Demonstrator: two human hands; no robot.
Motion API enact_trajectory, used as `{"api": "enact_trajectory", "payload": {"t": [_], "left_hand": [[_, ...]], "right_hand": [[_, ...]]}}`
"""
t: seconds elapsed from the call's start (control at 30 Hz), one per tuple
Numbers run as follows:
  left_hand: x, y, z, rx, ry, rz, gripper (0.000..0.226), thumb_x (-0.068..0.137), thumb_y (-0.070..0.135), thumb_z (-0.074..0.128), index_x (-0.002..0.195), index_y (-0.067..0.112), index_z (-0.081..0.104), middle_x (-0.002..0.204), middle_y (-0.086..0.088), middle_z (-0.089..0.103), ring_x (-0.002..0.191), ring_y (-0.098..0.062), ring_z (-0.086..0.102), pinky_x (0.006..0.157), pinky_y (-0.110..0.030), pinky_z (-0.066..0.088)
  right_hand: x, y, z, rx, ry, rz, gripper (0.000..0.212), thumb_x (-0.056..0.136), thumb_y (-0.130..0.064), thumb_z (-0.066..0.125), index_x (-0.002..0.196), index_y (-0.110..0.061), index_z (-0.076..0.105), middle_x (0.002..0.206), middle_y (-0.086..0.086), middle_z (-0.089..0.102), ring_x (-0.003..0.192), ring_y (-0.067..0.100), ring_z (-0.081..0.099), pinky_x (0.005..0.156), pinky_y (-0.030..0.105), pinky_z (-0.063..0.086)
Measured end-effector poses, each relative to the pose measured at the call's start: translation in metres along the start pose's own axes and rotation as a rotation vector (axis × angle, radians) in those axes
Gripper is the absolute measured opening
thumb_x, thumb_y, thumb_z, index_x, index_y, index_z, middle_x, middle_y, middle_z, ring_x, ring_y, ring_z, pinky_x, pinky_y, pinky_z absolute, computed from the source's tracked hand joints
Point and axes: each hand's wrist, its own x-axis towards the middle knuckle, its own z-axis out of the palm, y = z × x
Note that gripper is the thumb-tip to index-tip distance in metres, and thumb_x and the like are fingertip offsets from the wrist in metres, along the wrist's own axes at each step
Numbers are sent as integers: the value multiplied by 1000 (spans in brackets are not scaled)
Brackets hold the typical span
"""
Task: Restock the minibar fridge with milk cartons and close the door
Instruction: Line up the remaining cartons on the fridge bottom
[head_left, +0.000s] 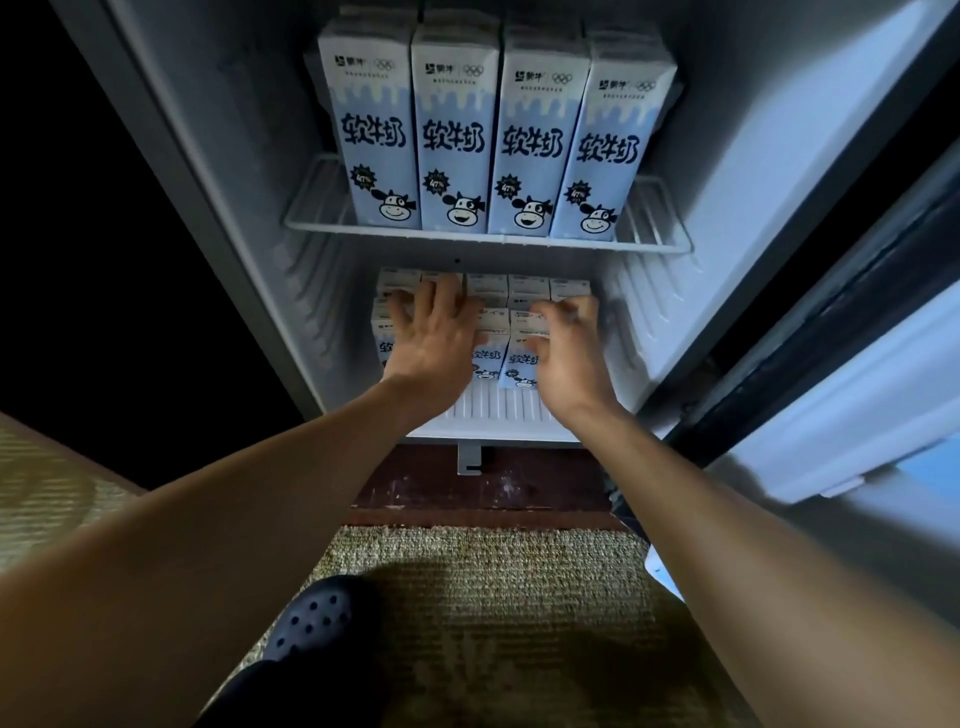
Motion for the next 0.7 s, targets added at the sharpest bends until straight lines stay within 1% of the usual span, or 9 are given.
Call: {"api": "enact_trajectory", "payload": {"t": [0.13,0.2,0.23,0.3,0.37,0.47,0.5,0.6,0.7], "left_hand": [[2,-3,4,-14,7,-2,30,99,25,51,128,21,47,134,-11,29,125,-31,27,112,-61,15],[3,-4,5,-5,18,-3,33,98,25,52,130,20,47,134,-11,30,124,-31,28,111,-61,17],[3,-4,6,-2,18,-10,34,99,26,51,132,20,46,134,-11,30,124,-31,28,111,-61,18],[1,-3,6,4,4,-17,37,101,31,46,136,19,42,135,-11,31,124,-31,28,110,-62,18],[-2,-4,5,-3,1,-9,40,102,32,43,140,20,39,137,-10,30,125,-31,28,111,-63,17],[-4,-8,6,-16,14,9,44,101,28,46,144,24,33,139,-7,27,127,-30,26,113,-61,16],[-5,-9,6,-17,20,18,46,101,27,47,144,26,32,139,-7,27,128,-29,26,113,-61,15],[-6,-10,7,-31,38,28,47,100,28,50,144,27,34,139,-7,28,128,-29,25,112,-59,15],[-7,-10,8,-16,41,40,48,99,33,49,144,26,33,138,-7,29,126,-29,26,111,-58,18]], "right_hand": [[7,5,5,-33,24,0,50,91,16,54,134,-10,57,133,8,35,99,9,53,94,11,41],[8,7,7,-20,12,-10,56,86,21,53,134,-8,56,134,8,33,111,19,59,102,22,48],[9,7,7,-11,-4,-15,60,83,24,51,134,-7,56,134,7,32,114,22,60,102,28,51],[10,6,5,1,-18,-14,63,83,26,49,136,-7,54,135,7,31,115,22,62,101,30,53],[9,4,4,2,-14,-13,62,84,25,50,138,-7,53,136,7,31,117,21,61,104,27,50],[9,4,5,-36,17,-14,53,90,17,54,137,-8,54,136,8,33,118,18,56,104,14,38],[9,5,6,-45,26,-13,49,92,13,55,136,-9,54,135,9,34,117,19,55,104,15,38],[9,8,10,-47,32,-38,44,95,7,56,135,-10,54,134,10,34,117,27,57,108,36,46],[5,10,8,-101,27,-80,42,98,-2,55,139,-10,50,136,12,34,122,30,51,108,40,44]]}}
